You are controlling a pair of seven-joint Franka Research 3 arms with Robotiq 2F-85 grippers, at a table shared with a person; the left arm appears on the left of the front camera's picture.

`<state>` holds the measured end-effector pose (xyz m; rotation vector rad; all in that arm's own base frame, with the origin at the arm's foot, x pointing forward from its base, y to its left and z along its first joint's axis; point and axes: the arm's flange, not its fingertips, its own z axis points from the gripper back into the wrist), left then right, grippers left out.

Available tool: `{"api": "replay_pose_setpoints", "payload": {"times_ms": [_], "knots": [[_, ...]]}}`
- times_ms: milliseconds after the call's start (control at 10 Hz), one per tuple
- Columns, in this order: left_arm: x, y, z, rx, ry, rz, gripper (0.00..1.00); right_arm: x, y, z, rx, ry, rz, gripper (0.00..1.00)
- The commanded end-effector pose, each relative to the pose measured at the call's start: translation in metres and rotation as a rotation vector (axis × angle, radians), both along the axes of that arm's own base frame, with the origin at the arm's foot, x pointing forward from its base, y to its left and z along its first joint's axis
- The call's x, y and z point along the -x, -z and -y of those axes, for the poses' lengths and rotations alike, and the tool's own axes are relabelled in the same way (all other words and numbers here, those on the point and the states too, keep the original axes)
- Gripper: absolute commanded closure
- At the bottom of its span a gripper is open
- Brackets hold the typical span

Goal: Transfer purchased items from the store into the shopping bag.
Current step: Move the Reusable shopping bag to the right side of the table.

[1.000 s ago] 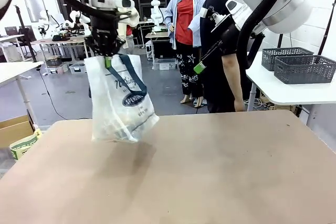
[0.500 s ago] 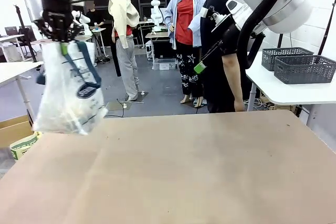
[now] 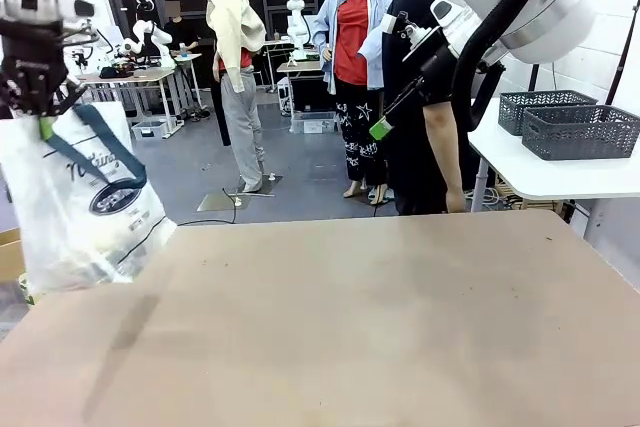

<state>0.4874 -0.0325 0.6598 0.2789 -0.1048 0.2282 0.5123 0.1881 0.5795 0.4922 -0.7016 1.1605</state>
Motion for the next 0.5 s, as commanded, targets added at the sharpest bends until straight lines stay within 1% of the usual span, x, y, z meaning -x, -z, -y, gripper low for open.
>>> {"api": "replay_pose_setpoints", "payload": {"times_ms": [0,100,200,400], "knots": [[0.014,0.014,-0.018,-0.011,0.027,0.046,1.00,0.000,0.000,0.000,0.014,0.001,0.002,0.00],[0.013,0.020,-0.014,-0.027,0.056,0.061,1.00,0.000,0.000,0.000,0.014,0.001,0.002,0.00],[0.002,0.013,-0.012,0.000,-0.007,0.003,1.00,0.000,0.000,0.000,0.014,0.001,0.002,0.00],[0.002,0.013,-0.012,0.000,-0.007,0.003,1.00,0.000,0.000,0.000,0.014,0.001,0.002,0.00]]}}
